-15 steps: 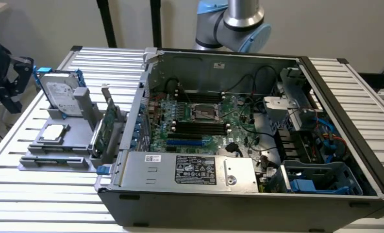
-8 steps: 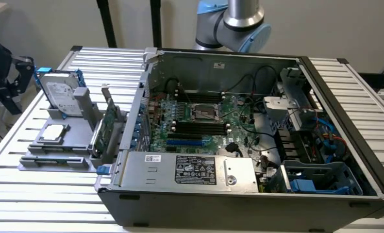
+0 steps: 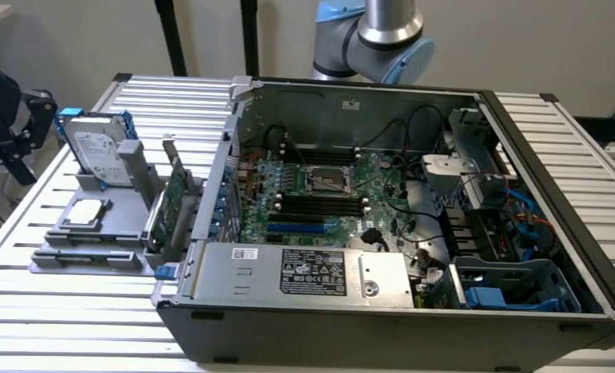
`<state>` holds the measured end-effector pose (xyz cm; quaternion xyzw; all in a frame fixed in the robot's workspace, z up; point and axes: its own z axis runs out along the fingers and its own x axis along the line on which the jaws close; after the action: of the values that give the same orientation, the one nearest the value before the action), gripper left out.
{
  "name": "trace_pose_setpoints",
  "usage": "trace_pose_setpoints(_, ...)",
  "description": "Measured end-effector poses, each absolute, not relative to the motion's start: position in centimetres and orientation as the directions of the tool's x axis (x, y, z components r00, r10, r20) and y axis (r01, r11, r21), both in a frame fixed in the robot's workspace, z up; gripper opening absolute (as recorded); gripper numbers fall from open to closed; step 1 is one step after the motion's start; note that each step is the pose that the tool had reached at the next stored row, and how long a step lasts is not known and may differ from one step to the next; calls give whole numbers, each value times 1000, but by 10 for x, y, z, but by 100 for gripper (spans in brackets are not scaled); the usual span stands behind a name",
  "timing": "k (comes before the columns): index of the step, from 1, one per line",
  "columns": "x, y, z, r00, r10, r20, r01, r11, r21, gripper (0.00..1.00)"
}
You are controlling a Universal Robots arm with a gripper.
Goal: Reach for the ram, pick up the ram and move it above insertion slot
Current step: 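Pick up the ram and move it above insertion slot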
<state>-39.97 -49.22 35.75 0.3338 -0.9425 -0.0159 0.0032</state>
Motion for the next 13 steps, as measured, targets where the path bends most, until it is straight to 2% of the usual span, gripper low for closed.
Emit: trace_pose_setpoints(13, -400, -492, 352, -608, -794, -6, -794, 608, 31, 11)
